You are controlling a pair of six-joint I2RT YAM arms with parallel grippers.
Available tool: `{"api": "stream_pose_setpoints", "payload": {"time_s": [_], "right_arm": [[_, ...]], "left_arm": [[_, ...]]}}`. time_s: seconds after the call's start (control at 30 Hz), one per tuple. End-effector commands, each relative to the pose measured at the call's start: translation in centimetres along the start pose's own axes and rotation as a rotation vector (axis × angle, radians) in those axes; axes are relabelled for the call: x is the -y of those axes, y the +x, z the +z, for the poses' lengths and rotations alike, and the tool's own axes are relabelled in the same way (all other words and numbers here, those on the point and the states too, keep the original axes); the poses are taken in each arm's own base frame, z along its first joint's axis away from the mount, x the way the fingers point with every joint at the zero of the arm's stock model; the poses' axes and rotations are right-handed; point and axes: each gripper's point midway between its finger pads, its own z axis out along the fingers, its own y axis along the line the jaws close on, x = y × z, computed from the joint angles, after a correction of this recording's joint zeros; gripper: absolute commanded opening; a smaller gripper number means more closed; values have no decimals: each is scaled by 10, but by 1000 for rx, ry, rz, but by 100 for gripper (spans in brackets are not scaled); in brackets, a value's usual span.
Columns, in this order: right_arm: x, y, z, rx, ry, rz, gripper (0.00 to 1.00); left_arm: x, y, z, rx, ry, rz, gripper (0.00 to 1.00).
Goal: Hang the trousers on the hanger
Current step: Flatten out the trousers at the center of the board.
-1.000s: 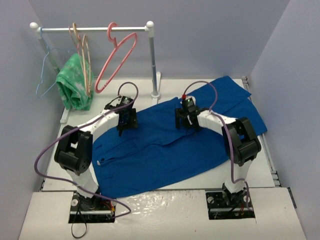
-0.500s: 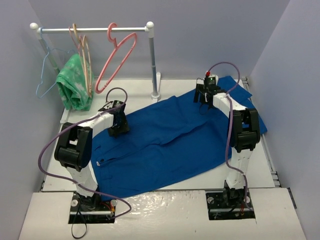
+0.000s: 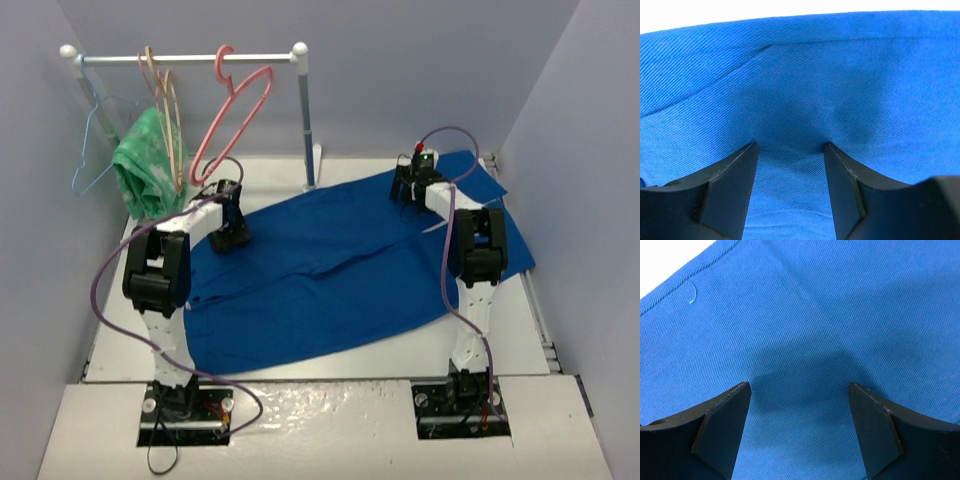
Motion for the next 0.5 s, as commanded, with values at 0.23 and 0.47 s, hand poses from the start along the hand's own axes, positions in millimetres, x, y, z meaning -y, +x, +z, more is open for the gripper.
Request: {"api": "stream_pose_setpoints", "payload": {"time_s": [0.23, 0.47], "right_arm": [[-9, -66, -43, 127, -70, -11, 76], [24, -70, -136, 225, 41, 79, 77]], "left_arm": [[-9, -55, -6, 105, 19, 26, 51], [16, -29, -127, 290, 142, 118, 55]]}}
